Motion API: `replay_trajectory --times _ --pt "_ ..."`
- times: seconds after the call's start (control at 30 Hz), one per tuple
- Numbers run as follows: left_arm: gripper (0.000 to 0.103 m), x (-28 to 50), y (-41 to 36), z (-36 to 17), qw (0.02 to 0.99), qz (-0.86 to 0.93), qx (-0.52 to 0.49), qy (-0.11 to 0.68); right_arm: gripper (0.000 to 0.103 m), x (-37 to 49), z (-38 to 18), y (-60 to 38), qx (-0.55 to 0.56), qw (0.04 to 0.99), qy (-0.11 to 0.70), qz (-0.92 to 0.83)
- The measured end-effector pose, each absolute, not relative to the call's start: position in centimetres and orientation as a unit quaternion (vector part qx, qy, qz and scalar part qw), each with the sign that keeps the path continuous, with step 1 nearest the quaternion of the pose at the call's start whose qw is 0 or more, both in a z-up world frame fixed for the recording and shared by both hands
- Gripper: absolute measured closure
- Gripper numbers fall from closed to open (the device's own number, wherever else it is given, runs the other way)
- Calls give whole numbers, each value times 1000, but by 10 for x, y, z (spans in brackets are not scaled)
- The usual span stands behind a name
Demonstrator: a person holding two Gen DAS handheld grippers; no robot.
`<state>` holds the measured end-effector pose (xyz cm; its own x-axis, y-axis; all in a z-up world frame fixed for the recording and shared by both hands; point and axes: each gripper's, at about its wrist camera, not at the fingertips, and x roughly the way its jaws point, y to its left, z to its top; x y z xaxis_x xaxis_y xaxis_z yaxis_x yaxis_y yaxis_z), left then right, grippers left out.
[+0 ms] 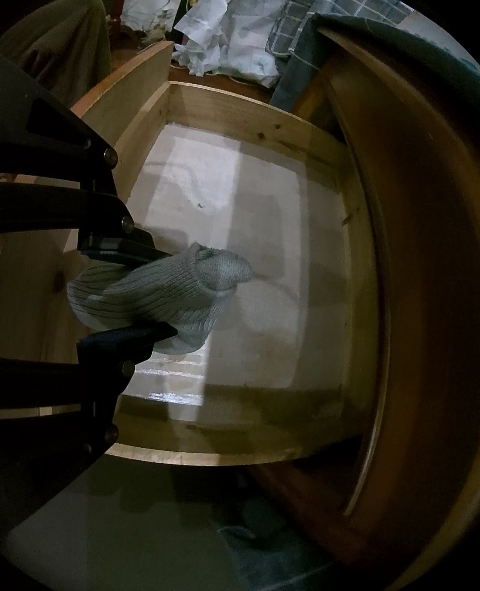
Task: Take underwear out of drawer
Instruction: 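Lower the white cloth into the box and open the left tool, then return the left tool to the drawer while the right tool carries the grey sock toward the box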
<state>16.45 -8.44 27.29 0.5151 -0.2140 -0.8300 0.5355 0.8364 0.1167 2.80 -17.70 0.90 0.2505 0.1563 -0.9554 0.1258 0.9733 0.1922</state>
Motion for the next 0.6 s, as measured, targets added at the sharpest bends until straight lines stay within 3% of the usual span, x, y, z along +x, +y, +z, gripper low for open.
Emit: replay_trajectory --times 0.3,0.37,0.43,0.6 --pt "91 157 -87 258 833 -228 174 473 75 27 9 -177 115 783 612 8" --pt "82 155 -87 258 831 -232 174 474 75 27 9 -177 116 783 612 8" --pt "61 152 -87 258 830 -234 178 474 75 27 9 -177 115 783 612 8" --pt "57 141 -78 262 848 -229 172 447 75 27 9 -178 112 784 611 6"
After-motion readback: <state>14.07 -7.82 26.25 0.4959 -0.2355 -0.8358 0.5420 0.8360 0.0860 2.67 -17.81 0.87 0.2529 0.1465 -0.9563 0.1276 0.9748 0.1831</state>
